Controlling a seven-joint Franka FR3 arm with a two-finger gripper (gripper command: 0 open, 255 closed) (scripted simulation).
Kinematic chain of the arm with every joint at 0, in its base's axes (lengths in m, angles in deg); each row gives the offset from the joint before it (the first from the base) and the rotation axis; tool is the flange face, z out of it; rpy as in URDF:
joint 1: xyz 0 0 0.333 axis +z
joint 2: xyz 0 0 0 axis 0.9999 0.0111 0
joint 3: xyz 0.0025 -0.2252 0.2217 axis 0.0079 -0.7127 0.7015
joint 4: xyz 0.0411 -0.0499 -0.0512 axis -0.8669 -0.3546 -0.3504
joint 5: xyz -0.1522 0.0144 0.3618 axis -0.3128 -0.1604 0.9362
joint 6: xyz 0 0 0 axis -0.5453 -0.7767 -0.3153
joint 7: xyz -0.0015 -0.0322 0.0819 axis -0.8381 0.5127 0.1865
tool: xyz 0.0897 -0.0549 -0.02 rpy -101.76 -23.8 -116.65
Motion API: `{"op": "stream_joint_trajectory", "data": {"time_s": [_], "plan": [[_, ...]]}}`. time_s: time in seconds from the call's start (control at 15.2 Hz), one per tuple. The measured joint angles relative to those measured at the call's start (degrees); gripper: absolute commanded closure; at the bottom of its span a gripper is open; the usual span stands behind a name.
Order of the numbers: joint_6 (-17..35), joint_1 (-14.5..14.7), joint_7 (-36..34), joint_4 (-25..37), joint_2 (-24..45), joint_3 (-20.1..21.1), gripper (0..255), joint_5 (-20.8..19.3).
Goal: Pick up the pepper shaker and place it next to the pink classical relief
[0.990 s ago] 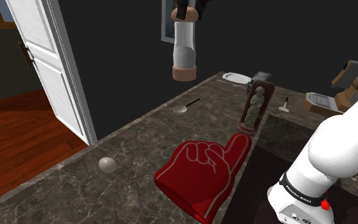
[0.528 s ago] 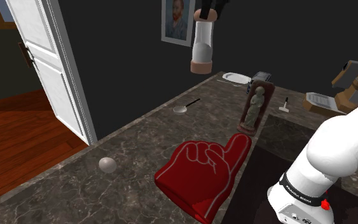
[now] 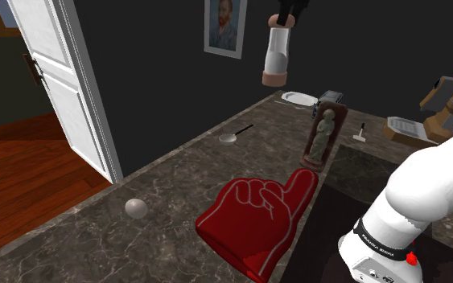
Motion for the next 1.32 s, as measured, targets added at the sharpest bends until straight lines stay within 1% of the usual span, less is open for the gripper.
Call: {"op": "stream_joint_trajectory", "data": {"time_s": [0.26,0.73,0.86,1.19,1.32], "plan": [[0.17,-1.56,5.88,0.35,0.87,-4.33,255,-0.84],[-1.12,-4.39,15.94,4.89,4.66,-11.6,255,-1.8],[-0.76,-5.24,18.84,5.51,5.79,-13.63,255,-1.88],[-1.85,-7.45,25.94,12.01,11.68,-18.67,255,-1.19],[-2.86,-8.35,28.47,16.05,14.97,-20.48,255,-0.43]]}}
